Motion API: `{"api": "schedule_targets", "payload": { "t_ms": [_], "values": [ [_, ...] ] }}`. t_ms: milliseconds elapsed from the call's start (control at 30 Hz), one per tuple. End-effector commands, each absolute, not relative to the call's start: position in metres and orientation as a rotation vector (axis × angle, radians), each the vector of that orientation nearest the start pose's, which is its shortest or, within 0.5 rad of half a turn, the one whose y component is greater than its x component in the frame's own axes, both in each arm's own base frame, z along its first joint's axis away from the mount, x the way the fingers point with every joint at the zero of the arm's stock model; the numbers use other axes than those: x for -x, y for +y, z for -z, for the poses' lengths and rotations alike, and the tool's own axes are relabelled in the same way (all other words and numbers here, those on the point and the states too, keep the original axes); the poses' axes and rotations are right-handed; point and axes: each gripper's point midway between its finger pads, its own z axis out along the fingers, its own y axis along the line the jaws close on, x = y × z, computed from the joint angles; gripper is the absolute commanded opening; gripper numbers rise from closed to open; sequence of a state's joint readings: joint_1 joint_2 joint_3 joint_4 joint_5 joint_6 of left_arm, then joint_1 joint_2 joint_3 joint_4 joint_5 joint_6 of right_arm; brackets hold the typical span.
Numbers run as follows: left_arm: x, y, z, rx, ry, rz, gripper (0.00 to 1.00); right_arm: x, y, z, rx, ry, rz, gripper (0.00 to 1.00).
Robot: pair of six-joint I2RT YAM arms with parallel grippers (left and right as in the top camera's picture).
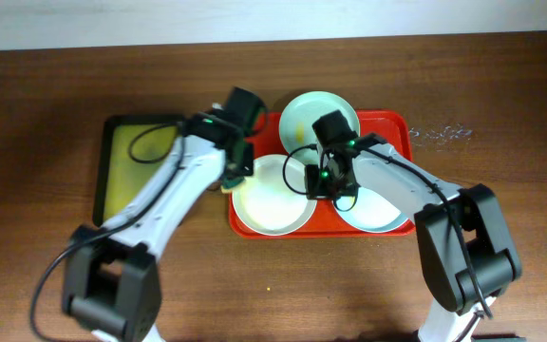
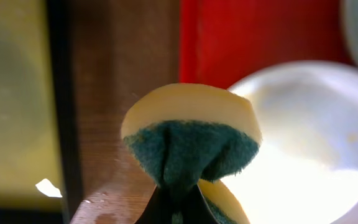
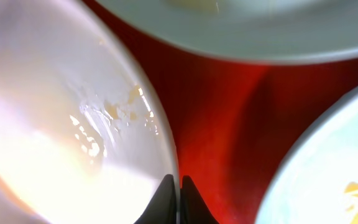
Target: Clean dirty plates on tray and stack at the side
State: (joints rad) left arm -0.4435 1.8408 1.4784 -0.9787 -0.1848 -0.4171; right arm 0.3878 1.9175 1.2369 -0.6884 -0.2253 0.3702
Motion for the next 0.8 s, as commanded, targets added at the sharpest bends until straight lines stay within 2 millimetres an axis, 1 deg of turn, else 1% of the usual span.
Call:
{"api": "schedule_targets", "payload": {
  "t_ms": [0, 67, 100, 133, 167, 200, 267, 333, 367, 467, 567, 633, 700, 767],
  "values": [
    [-0.387, -0.104, -0.158, 0.213, 2.743, 0.109, 0.00, -0.374, 0.169, -0.089, 0.145, 2.842, -0.207, 0.04],
    [-0.391, -0.074, -0.163, 0.323, 2.729, 0.120, 0.00, -0.382, 0.157, -0.119, 0.198, 2.770, 0.040, 0.04],
    [-0.392, -0.055, -0.162, 0.390, 2.729, 0.104, 0.00, -0.387, 0.150, -0.139, 0.219, 2.702, 0.218, 0.04],
    [-0.387, -0.022, -0.158, 0.505, 2.743, 0.071, 0.00, -0.391, 0.145, -0.171, 0.271, 2.565, 0.480, 0.04],
    [-0.387, -0.002, -0.158, 0.579, 2.731, 0.056, 0.00, -0.391, 0.150, -0.200, 0.326, 2.420, 0.667, 0.04],
    [-0.387, 0.012, -0.158, 0.627, 2.720, 0.047, 0.00, -0.389, 0.157, -0.214, 0.400, 2.340, 0.759, 0.04],
    [-0.386, 0.028, -0.158, 0.684, 2.707, 0.036, 0.00, -0.384, 0.169, -0.239, 0.489, 2.182, 0.932, 0.04],
    [-0.385, 0.036, -0.157, 0.712, 2.702, 0.031, 0.00, -0.378, 0.176, -0.259, 0.538, 2.055, 1.068, 0.04],
    [-0.384, 0.039, -0.155, 0.722, 2.702, 0.029, 0.00, -0.373, 0.183, -0.276, 0.564, 1.953, 1.165, 0.04],
    [-0.382, 0.039, -0.152, 0.724, 2.709, 0.027, 0.00, -0.364, 0.197, -0.298, 0.640, 1.819, 1.303, 0.04],
    [-0.381, 0.038, -0.151, 0.724, 2.713, 0.026, 0.00, -0.358, 0.211, -0.312, 0.772, 1.728, 1.435, 0.04],
    [-0.381, 0.038, -0.150, 0.725, 2.714, 0.026, 0.00, -0.357, 0.212, -0.320, 0.740, 1.701, 1.464, 0.04],
    [-0.381, 0.038, -0.150, 0.725, 2.715, 0.026, 0.00, -0.358, 0.213, -0.320, 0.737, 1.704, 1.451, 0.04],
    [-0.381, 0.038, -0.150, 0.725, 2.715, 0.026, 0.00, -0.360, 0.217, -0.311, 0.772, 1.735, 1.394, 0.04]
  ]
}}
